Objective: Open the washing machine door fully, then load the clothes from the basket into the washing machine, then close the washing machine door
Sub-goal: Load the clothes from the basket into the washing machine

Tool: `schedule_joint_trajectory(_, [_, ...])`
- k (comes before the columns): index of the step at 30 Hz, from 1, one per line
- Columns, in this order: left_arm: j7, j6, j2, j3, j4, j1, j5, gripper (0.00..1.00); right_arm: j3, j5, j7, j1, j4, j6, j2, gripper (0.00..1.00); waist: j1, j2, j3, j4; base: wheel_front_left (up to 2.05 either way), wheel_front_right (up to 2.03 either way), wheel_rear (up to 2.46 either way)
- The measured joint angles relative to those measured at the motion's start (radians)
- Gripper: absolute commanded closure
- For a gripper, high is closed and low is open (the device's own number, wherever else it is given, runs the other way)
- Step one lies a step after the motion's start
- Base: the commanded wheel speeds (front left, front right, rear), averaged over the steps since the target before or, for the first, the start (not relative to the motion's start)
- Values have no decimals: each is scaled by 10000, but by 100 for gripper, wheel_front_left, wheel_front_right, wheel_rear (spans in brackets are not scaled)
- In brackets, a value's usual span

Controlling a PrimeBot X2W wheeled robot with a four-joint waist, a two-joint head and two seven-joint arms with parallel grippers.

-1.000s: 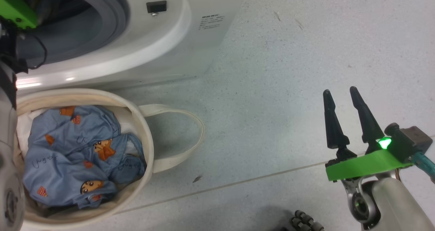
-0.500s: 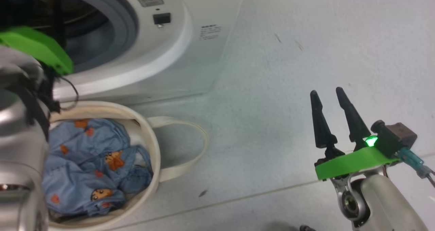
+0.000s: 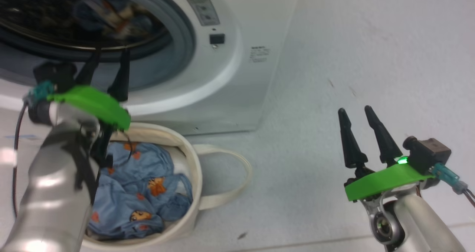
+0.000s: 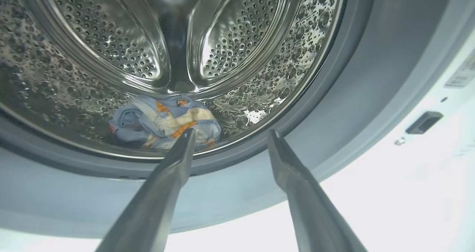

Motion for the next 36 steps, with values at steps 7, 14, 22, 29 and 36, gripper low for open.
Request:
schedule_joint_trajectory(7, [0, 0, 495, -255, -1406, 1691, -878, 0, -215, -119, 0, 68, 196, 0, -176, 0, 1, 0, -749, 422, 0, 0, 0])
schedule_joint_trajectory(14, [0, 0, 794, 865, -2752, 3323, -585, 0, -437, -247, 0, 725, 485, 0, -213, 0, 0, 0, -1638, 722, 0, 0, 0])
schedule_joint_trajectory(22, [0, 0, 608, 1331, -3164, 4992, -130, 0, -874, -462, 2, 1063, 644, 0, -201, 0, 0, 0, -2355, 929, 0, 0, 0])
schedule_joint_trajectory(29, [0, 0, 403, 1845, -3992, 5743, 58, 0, -1103, -477, 2, 1099, 602, 0, -194, 0, 2, 0, -2531, 1005, 0, 0, 0])
schedule_joint_trajectory(36, [0, 0, 297, 2219, -4362, 6357, 295, 0, -1189, -479, 2, 1446, 587, 0, -169, 0, 2, 0, -2650, 949, 0, 0, 0])
